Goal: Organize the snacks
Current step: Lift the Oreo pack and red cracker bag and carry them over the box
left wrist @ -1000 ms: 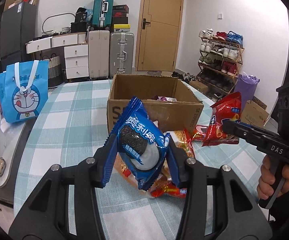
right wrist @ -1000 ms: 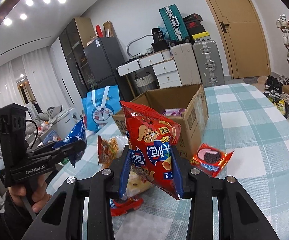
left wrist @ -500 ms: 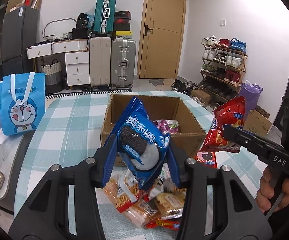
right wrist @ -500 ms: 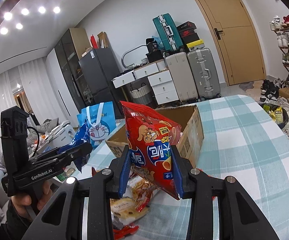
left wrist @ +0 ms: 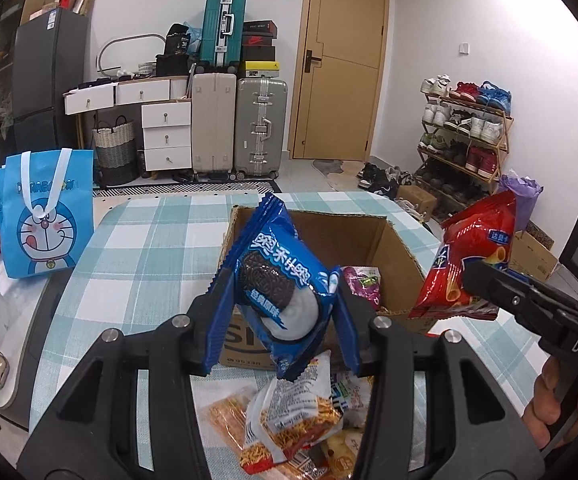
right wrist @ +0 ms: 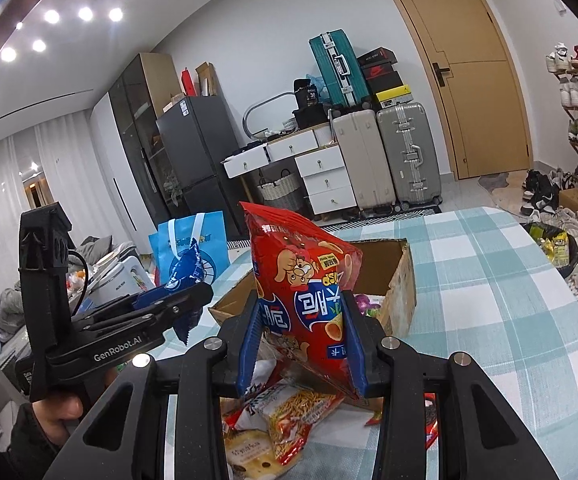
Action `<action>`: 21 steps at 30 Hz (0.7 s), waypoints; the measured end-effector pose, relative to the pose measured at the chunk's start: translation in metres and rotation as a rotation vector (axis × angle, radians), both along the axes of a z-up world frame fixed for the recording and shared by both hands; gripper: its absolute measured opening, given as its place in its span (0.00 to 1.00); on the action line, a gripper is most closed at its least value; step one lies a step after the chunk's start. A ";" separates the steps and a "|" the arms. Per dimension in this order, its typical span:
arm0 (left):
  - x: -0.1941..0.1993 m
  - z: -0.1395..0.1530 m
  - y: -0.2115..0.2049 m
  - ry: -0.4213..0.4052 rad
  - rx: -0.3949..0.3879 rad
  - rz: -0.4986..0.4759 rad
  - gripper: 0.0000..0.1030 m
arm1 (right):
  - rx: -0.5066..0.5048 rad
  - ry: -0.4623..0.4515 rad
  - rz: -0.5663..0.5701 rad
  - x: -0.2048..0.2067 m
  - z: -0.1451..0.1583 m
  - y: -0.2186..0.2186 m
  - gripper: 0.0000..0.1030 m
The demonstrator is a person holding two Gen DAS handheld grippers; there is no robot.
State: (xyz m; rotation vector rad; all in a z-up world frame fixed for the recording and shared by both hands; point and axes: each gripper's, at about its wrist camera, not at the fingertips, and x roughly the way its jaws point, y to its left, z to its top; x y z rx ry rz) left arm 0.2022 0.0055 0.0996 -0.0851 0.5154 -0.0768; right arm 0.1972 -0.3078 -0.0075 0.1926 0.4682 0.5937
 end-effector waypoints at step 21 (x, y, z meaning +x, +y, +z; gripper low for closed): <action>0.083 -0.026 -0.004 0.038 -0.024 0.036 0.42 | -0.051 0.061 -0.029 0.039 -0.012 0.023 0.37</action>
